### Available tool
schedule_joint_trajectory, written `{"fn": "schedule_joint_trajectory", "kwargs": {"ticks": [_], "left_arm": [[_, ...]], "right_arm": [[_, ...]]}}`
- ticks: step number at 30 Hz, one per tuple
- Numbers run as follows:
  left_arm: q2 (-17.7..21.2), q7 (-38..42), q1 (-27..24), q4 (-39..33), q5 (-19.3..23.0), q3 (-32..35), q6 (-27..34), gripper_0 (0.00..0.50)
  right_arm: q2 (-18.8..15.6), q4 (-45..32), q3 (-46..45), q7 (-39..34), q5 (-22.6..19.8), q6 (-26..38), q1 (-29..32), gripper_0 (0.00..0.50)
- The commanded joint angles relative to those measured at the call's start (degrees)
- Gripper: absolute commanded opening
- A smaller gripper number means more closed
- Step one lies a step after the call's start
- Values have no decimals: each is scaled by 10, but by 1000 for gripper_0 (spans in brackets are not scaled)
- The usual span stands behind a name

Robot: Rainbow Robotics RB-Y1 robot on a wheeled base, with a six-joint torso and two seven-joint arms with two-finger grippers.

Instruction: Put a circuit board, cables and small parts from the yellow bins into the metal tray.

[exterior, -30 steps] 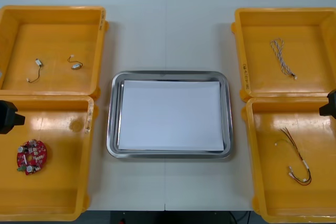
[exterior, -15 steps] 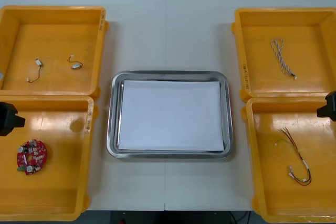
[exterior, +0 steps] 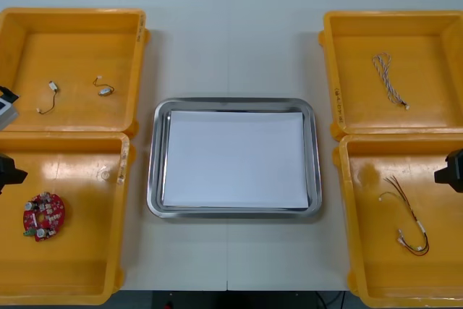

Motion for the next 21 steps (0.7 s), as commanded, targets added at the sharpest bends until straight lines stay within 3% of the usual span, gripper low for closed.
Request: {"fn": "schedule_joint_trajectory", "kwargs": {"ticks": [1, 15, 21], "left_arm": [[40, -56, 40, -4, 15, 16, -31, 500], [69, -209, 114, -4, 47, 36, -112, 500], [79, -235, 144, -4, 59, 35, -137, 500]], "right_arm": [[3, -30, -20, 39, 5, -18, 42, 500], [3, -38, -11, 55, 3, -101, 129, 500], [3, -38, 6, 62, 15, -134, 151, 500]]}}
